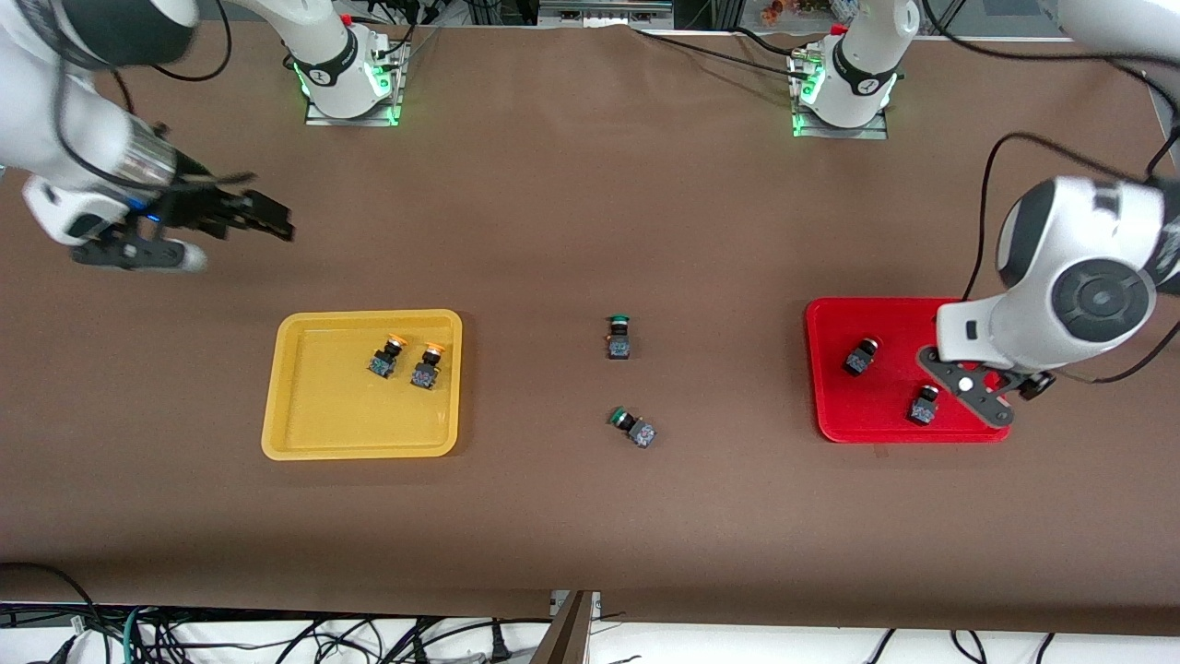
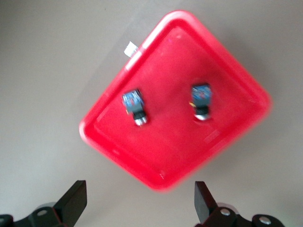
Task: Place red and yellow buttons in trays
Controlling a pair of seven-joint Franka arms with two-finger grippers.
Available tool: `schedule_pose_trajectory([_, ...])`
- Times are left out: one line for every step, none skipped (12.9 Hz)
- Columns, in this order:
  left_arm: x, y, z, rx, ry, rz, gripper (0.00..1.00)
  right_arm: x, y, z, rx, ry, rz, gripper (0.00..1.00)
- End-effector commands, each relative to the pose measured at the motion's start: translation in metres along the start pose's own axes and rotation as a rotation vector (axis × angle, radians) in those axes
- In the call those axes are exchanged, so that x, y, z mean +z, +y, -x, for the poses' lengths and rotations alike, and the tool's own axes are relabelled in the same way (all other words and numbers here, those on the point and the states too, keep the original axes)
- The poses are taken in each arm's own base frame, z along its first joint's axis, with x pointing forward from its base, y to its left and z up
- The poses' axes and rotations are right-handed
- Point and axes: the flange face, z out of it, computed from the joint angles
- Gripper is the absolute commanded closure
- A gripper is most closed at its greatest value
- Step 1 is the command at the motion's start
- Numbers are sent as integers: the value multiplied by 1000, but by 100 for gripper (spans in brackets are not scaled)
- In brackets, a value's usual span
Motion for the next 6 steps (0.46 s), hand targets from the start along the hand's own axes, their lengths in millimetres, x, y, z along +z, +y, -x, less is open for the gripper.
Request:
schedule_pose_trajectory([-48,5,9,-148,-13,52,0,-2,-9,16,-55,-6,100,1])
schedule_pose_trajectory([-66,9,14,-197,0,53,0,-5,-2,17,-41,-18,105,1])
schedule_pose_trajectory([-72,12,17,-260,20,99,0,-11,1,17,-48,-10,106,1])
schedule_pose_trajectory([-75,13,22,-310,42,168,0,-26,-1,16,-52,21,103,1])
schedule_pose_trajectory([-80,6,30,-341,70,207,0,-39,-3,16,-56,47,99,1])
schedule_pose_trajectory([-88,2,36,-354,89,204,0,-45,-5,12,-51,61,99,1])
